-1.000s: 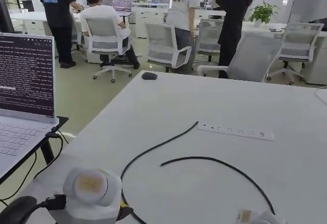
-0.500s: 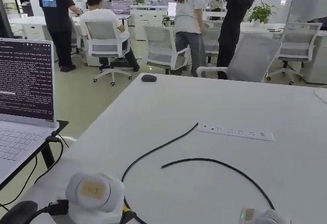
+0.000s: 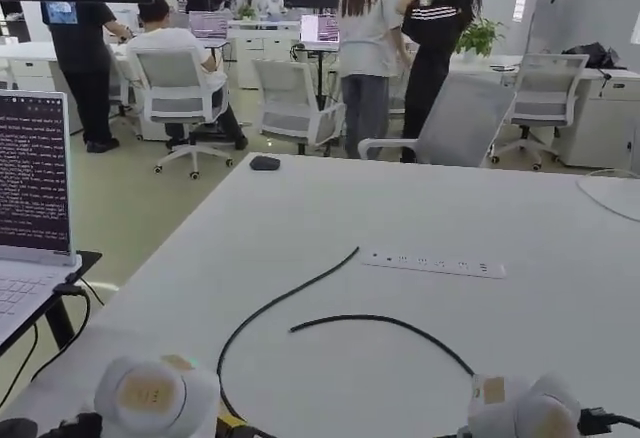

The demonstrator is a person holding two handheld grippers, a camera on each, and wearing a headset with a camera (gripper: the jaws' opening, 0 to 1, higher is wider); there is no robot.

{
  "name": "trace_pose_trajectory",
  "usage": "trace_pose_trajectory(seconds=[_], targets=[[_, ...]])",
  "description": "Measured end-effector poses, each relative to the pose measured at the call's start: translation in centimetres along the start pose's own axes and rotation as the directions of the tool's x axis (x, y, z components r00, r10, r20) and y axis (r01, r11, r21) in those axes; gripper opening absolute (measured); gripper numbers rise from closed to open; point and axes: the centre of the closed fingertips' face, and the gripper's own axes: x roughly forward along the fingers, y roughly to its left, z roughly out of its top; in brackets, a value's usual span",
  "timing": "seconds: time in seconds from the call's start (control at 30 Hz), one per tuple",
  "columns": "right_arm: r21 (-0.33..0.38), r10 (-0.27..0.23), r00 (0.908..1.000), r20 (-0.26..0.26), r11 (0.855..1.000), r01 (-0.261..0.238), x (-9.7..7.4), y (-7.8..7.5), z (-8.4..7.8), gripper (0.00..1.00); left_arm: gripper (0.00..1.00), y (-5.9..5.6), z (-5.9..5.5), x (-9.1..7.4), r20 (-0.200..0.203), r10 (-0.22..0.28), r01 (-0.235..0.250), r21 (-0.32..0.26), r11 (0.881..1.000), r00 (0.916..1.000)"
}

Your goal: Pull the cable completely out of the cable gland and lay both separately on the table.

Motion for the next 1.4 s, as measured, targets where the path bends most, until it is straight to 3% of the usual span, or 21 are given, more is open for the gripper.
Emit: trace_pose_trajectory(seconds=[0.07, 0.1, 0.17, 0.27, 0.33, 0.43, 0.5, 0.57, 0.6, 0.7, 0.77, 0.9, 1.0, 1.07, 1.13, 1.23, 1.33, 1.4], targets=[[-0.028, 0.0, 1.0, 0.003, 1.0, 0.0, -0.7, 0.1, 0.6, 0.11, 0.48, -0.4, 0.5, 0.0, 0.023, -0.022, 0.021, 0.01, 1.0, 0.9995], [-0.043, 0.0, 0.9999, 0.01, 0.999, 0.0, -1.2, 0.2, 1.1, 0.11, 0.47, -1.1, 1.1, 0.1, 0.048, -0.061, 0.061, 0.004, 0.998, 0.997], [-0.057, 0.004, 0.9998, 0.02, 0.998, -0.003, -1.9, 0.4, 1.8, 0.11, 0.46, -1.8, 1.7, 0.2, 0.066, -0.094, 0.093, 0.008, 0.996, 0.9934], [-0.084, 0.005, 0.9993, 0.038, 0.996, -0.002, -3.0, 0.7, 3.0, 0.11, 0.45, -3.1, 2.8, 0.4, 0.071, -0.149, 0.141, 0.111, 0.984, 0.9862], [-0.101, 0.008, 0.9988, 0.048, 0.995, -0.003, -3.6, 0.9, 3.6, 0.11, 0.44, -3.8, 3.6, 0.4, 0.084, -0.182, 0.169, 0.148, 0.974, 0.9797], [-0.135, 0.015, 0.998, 0.061, 0.991, -0.006, -4.6, 1.4, 4.7, 0.11, 0.42, -5.6, 5.6, 0.0, 0.115, -0.27, 0.238, 0.235, 0.942, 0.9559], [-0.16, 0.022, 0.9971, 0.072, 0.987, -0.01, -5.2, 1.7, 5.4, 0.11, 0.4, -6.6, 6.4, -0.1, 0.113, -0.322, 0.278, 0.294, 0.914, 0.94], [-0.18, 0.024, 0.9967, 0.077, 0.984, -0.01, -5.7, 2.0, 6.0, 0.11, 0.39, -7.7, 7.0, -0.2, 0.111, -0.374, 0.323, 0.318, 0.891, 0.9209], [-0.199, 0.028, 0.9962, 0.082, 0.98, -0.011, -6.0, 2.1, 6.4, 0.11, 0.38, -7.9, 7.1, -0.2, 0.103, -0.39, 0.339, 0.329, 0.882, 0.9152], [-0.234, 0.027, 0.9952, 0.094, 0.972, -0.005, -6.8, 2.5, 7.2, 0.11, 0.35, -8.5, 7.6, -0.4, 0.099, -0.431, 0.377, 0.339, 0.862, 0.8971], [-0.26, 0.026, 0.9949, 0.097, 0.966, 0.0, -7.3, 2.7, 7.6, 0.11, 0.32, -9.1, 8.0, -0.6, 0.104, -0.465, 0.409, 0.335, 0.849, 0.8793], [-0.318, 0.017, 0.994, 0.108, 0.948, 0.019, -8.2, 3.1, 8.4, 0.11, 0.26, -10.3, 8.7, -1.2, 0.112, -0.542, 0.487, 0.316, 0.814, 0.8331], [-0.335, 0.019, 0.9915, 0.129, 0.942, 0.025, -8.6, 3.3, 8.9, 0.11, 0.23, -10.7, 9.1, -1.3, 0.113, -0.557, 0.495, 0.339, 0.8, 0.8231], [-0.346, 0.017, 0.9899, 0.141, 0.938, 0.033, -8.8, 3.4, 9.2, 0.11, 0.21, -11.0, 9.6, -1.6, 0.127, -0.581, 0.518, 0.329, 0.789, 0.8041], [-0.354, 0.012, 0.9872, 0.159, 0.934, 0.046, -9.1, 3.4, 9.6, 0.11, 0.17, -11.3, 9.7, -1.7, 0.121, -0.595, 0.533, 0.328, 0.78, 0.7948], [-0.37, 0.009, 0.9848, 0.173, 0.927, 0.057, -9.4, 3.4, 9.9, 0.11, 0.17, -11.5, 9.9, -1.9, 0.125, -0.602, 0.54, 0.327, 0.776, 0.789], [-0.39, 0.013, 0.9833, 0.182, 0.919, 0.06, -9.7, 3.7, 10.1, 0.11, 0.17, -11.8, 9.7, -2.0, 0.098, -0.612, 0.545, 0.363, 0.756, 0.7844], [-0.404, 0.018, 0.9832, 0.182, 0.913, 0.058, -9.9, 4.0, 10.1, 0.11, 0.17, -12.0, 9.7, -2.1, 0.095, -0.621, 0.555, 0.359, 0.75, 0.7779]])
